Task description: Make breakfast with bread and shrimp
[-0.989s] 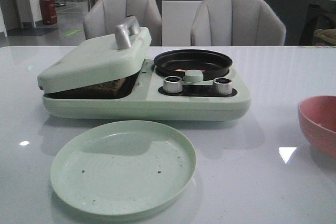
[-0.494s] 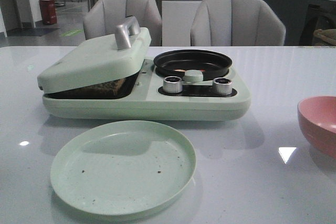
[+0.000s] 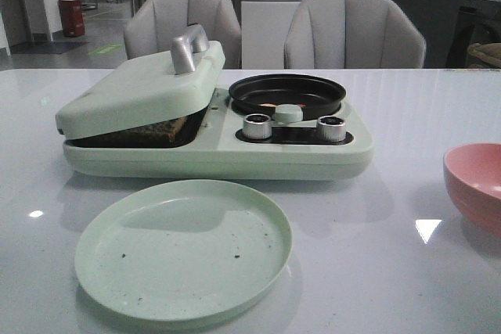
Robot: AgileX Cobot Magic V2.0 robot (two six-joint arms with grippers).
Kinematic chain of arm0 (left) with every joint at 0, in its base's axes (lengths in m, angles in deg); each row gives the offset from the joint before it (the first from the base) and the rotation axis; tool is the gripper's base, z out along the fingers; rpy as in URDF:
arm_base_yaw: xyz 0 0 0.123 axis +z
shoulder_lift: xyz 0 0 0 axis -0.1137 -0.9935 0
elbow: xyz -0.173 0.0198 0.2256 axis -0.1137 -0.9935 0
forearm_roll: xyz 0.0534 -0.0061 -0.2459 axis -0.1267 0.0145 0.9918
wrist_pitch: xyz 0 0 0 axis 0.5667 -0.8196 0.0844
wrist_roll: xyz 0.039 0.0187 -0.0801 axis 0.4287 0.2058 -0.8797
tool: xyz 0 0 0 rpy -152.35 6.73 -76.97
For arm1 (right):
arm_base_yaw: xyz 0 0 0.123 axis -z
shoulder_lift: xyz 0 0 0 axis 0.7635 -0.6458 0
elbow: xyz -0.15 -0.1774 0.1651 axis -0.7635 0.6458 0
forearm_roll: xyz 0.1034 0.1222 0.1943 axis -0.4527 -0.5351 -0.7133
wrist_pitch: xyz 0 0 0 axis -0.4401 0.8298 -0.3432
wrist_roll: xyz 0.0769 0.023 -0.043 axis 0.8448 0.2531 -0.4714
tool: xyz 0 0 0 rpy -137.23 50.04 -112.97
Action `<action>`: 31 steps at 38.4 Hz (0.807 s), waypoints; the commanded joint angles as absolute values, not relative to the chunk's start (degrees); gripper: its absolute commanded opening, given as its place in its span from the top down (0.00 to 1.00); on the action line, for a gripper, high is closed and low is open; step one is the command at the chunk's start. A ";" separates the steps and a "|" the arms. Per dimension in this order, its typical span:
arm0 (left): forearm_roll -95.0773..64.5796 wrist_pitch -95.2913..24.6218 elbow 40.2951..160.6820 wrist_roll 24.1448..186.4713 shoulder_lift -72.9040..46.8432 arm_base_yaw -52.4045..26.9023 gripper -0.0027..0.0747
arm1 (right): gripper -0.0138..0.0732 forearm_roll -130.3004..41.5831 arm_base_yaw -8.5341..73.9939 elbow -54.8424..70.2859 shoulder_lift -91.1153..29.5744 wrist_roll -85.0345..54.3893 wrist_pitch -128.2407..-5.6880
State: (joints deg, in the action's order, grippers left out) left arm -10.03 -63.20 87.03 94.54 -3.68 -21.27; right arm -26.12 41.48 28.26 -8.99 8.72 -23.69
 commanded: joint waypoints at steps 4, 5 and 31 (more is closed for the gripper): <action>-8.37 -59.40 88.52 94.14 -3.54 -21.78 0.84 | 0.22 -25.41 41.36 30.04 -4.77 8.22 -25.90; -8.37 -59.40 88.52 94.14 -3.54 -21.78 0.84 | 0.22 -25.41 41.36 30.30 -4.48 8.22 -25.96; -39.20 -61.20 88.52 66.43 -2.22 -19.31 0.83 | 0.82 -27.42 41.36 31.93 -3.91 8.22 -27.94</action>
